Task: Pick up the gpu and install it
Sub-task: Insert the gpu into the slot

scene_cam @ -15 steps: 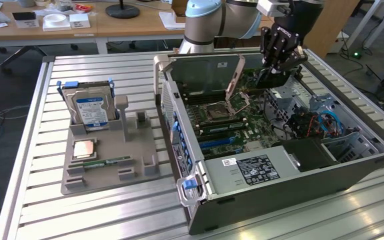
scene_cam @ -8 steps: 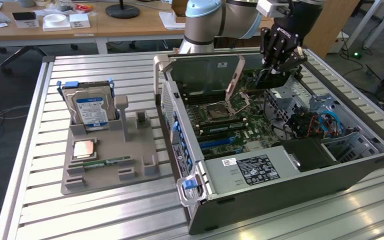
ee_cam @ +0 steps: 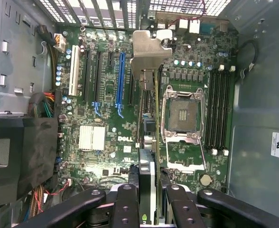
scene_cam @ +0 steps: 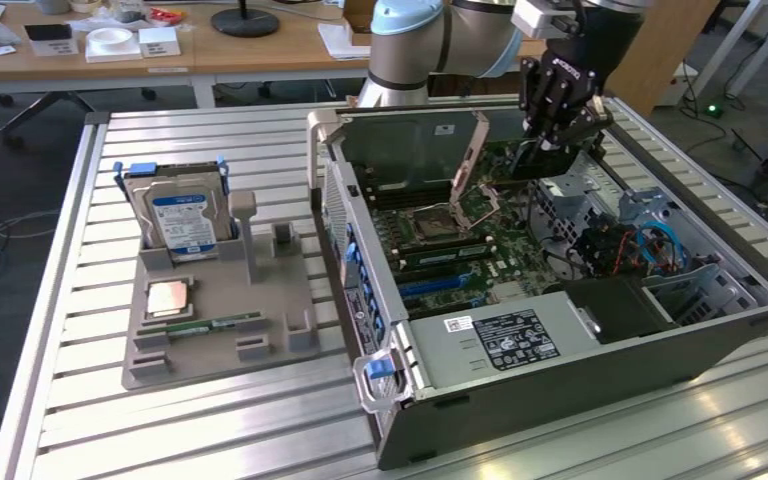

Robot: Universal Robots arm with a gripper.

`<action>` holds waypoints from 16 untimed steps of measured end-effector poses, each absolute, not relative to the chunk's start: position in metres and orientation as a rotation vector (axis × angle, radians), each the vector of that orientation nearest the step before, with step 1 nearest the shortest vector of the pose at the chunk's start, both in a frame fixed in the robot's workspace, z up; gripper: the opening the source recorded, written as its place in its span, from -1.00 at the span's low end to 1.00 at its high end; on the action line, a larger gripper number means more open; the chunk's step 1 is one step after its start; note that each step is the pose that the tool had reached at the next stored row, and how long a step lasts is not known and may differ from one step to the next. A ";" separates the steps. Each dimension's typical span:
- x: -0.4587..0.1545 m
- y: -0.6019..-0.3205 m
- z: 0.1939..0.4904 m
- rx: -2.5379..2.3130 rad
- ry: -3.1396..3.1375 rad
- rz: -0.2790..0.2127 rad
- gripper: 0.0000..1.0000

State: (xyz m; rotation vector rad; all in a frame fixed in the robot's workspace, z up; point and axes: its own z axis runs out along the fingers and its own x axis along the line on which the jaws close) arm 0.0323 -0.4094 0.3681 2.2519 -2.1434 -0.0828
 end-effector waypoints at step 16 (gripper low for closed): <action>0.032 -0.409 0.365 2.252 -2.144 -0.083 -0.47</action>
